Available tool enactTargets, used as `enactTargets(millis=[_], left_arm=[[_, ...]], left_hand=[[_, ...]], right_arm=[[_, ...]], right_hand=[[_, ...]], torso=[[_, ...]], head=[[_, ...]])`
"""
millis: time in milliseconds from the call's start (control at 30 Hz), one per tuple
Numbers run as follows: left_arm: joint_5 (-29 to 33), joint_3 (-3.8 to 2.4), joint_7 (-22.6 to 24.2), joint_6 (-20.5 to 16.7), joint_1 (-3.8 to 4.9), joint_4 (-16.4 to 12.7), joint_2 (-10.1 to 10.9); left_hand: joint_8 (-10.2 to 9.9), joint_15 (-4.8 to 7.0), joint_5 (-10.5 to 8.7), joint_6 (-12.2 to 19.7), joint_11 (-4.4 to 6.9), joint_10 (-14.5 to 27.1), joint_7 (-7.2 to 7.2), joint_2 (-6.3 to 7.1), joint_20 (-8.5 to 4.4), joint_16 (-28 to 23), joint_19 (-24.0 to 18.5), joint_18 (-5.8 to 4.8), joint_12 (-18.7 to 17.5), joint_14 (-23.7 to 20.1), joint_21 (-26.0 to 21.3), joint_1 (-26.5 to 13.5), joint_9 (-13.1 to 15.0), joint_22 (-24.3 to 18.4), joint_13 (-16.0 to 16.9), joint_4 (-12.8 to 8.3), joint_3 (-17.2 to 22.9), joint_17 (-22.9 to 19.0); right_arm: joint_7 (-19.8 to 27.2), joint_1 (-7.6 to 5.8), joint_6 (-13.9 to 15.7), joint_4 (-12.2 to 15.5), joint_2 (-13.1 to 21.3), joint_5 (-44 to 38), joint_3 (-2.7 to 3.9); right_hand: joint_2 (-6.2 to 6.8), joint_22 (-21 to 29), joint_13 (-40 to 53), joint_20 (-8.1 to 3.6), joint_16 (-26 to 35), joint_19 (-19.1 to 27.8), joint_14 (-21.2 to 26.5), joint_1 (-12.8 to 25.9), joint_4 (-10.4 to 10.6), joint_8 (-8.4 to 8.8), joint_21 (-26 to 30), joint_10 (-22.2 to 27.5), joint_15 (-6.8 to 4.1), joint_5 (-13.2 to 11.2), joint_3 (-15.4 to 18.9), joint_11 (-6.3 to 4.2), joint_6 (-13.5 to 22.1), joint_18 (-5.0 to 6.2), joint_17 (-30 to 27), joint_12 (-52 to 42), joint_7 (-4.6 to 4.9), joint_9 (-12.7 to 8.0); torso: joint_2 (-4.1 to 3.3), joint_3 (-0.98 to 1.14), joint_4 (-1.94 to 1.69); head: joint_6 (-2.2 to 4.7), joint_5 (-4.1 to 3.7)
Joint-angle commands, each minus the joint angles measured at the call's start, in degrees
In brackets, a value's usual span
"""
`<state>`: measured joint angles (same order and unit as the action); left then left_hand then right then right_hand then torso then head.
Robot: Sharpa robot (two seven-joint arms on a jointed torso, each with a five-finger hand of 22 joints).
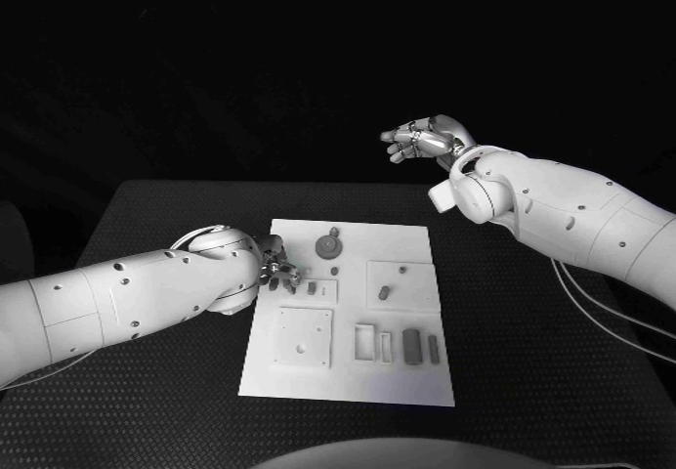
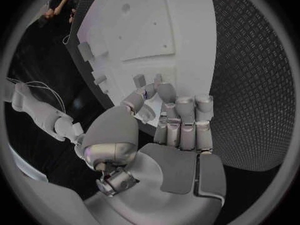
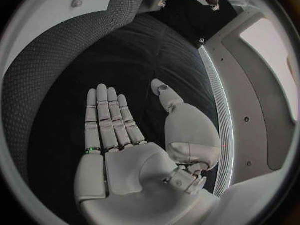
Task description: Assemble the parts on the task board
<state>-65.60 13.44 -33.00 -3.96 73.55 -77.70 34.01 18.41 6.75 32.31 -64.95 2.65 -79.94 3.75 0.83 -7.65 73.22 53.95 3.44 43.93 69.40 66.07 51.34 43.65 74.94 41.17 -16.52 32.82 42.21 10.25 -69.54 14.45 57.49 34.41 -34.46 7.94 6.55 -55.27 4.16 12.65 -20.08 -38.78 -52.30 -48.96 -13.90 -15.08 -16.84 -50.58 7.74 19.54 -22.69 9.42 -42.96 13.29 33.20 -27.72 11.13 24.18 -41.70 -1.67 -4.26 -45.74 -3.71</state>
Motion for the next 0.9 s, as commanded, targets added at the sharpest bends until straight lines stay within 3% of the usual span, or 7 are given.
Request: enactTargets(millis=[33,733,900], left_arm=[[-0.68,0.27,0.52,-0.38,-0.42,-0.58,0.02],[-0.88,0.04,1.67,-7.64,-0.39,-5.8,4.54],[-1.74,0.07,2.13,-12.22,-0.4,-6.28,4.99]], left_hand=[[0.12,5.24,0.26,-5.4,3.7,-2.25,-4.01,-0.66,-7.69,0.24,0.38,0.78,0.37,4.31,0.33,1.23,9.19,1.0,0.07,-0.03,0.26,0.03],[0.15,5.4,0.49,-5.56,3.87,-2.13,-4.14,-0.27,-7.78,0.54,0.47,0.91,0.72,4.35,0.55,1.8,9.43,0.97,0.13,-0.07,0.4,-0.08],[0.14,5.42,0.49,-5.57,3.89,-2.11,-4.15,-0.24,-7.79,0.57,0.5,0.92,0.75,4.36,0.58,1.85,9.46,0.96,0.13,-0.04,0.4,-0.1]], right_arm=[[0.45,0.0,-0.77,0.08,-0.01,0.03,0.02],[0.51,0.02,-0.73,0.11,0.41,0.04,0.02],[0.51,0.02,-0.68,0.12,0.51,0.06,0.02]], right_hand=[[-0.35,-0.09,-0.06,0.21,0.18,0.21,0.17,0.06,0.33,-0.35,0.29,-0.36,0.41,0.23,-0.05,0.11,0.36,0.39,0.06,0.2,1.9,-0.07],[-0.38,-0.12,-0.09,0.22,0.21,0.21,0.17,0.18,0.5,-0.36,0.35,-0.36,0.42,0.34,-0.03,0.11,0.37,0.41,0.07,0.2,1.9,-0.11],[-0.37,-0.13,-0.1,0.23,0.21,0.21,0.17,0.22,0.54,-0.37,0.36,-0.36,0.42,0.35,-0.02,0.11,0.37,0.41,0.07,0.2,1.91,-0.12]], torso=[[0.03,-0.01,-0.01],[0.05,-0.06,-0.11],[0.0,-0.05,-0.05]], head=[[0.11,0.01],[0.23,-0.14],[0.24,-0.13]])
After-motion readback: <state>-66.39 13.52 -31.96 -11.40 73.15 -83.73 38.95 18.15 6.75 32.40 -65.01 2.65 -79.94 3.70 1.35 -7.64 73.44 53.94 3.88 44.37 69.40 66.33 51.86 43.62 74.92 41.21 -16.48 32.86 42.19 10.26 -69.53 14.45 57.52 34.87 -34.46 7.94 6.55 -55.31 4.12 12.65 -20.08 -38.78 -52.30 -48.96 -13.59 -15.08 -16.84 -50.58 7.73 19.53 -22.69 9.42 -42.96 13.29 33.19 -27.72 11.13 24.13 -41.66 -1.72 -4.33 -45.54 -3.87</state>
